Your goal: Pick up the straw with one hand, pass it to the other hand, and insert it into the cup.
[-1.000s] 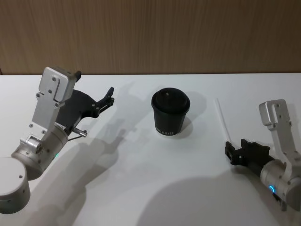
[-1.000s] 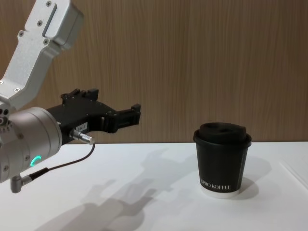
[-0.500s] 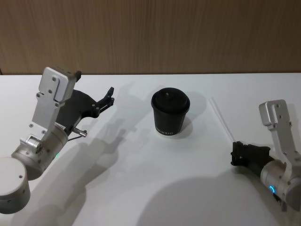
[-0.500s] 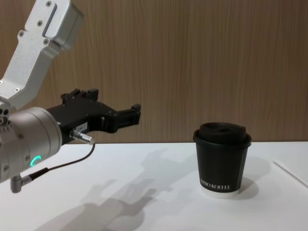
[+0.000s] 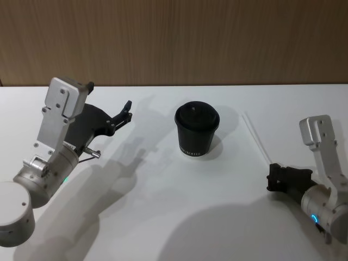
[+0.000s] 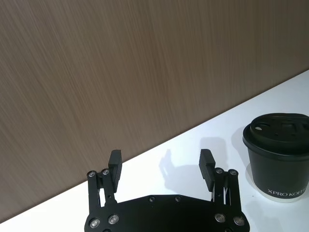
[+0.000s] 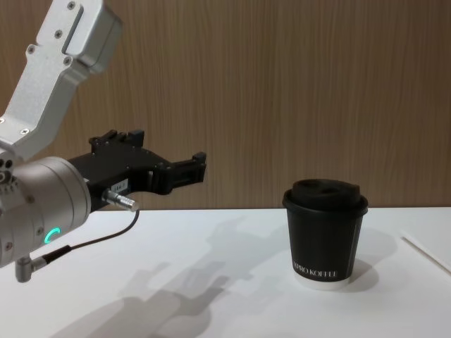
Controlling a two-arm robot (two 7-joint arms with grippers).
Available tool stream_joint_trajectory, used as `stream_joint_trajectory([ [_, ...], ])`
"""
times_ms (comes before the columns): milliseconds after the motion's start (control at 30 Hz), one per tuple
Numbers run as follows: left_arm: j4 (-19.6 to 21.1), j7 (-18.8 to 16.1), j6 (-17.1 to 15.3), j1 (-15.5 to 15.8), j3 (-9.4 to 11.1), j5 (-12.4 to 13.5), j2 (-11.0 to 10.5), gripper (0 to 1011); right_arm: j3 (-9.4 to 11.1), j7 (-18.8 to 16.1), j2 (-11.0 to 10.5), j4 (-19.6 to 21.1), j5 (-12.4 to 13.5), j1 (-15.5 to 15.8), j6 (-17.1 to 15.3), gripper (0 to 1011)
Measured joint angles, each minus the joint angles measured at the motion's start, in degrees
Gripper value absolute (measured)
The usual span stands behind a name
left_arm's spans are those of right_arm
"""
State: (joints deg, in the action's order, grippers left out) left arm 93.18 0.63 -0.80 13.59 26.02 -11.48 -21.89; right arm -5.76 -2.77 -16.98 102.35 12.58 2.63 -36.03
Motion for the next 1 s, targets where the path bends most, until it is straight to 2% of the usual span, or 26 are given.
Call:
stream_joint_trajectory([
  [233, 0.0, 0.0, 0.0, 0.0, 0.0, 0.0, 0.0, 1003, 0.19, -0.04, 0.1, 0.05, -0.26, 0.17, 1.33, 4],
  [400, 0.0, 0.0, 0.0, 0.0, 0.0, 0.0, 0.0, 1003, 0.53, -0.2, 0.11, 0.25, -0.65, 0.46, 3.98, 4],
  [900, 0.0, 0.0, 0.0, 0.0, 0.0, 0.0, 0.0, 1003, 2.29, -2.72, -1.37, 2.15, -1.54, 1.99, 14.03, 4],
  [933, 0.0, 0.0, 0.0, 0.0, 0.0, 0.0, 0.0, 1003, 2.75, -3.37, -1.82, 2.69, -1.59, 2.37, 15.73, 4],
  [967, 0.0, 0.0, 0.0, 0.0, 0.0, 0.0, 0.0, 1003, 2.75, -3.37, -1.82, 2.69, -1.59, 2.37, 15.73, 4],
  [1000, 0.0, 0.0, 0.0, 0.0, 0.0, 0.0, 0.0, 1003, 3.11, -3.91, -2.16, 3.05, -1.61, 2.67, 17.02, 4],
])
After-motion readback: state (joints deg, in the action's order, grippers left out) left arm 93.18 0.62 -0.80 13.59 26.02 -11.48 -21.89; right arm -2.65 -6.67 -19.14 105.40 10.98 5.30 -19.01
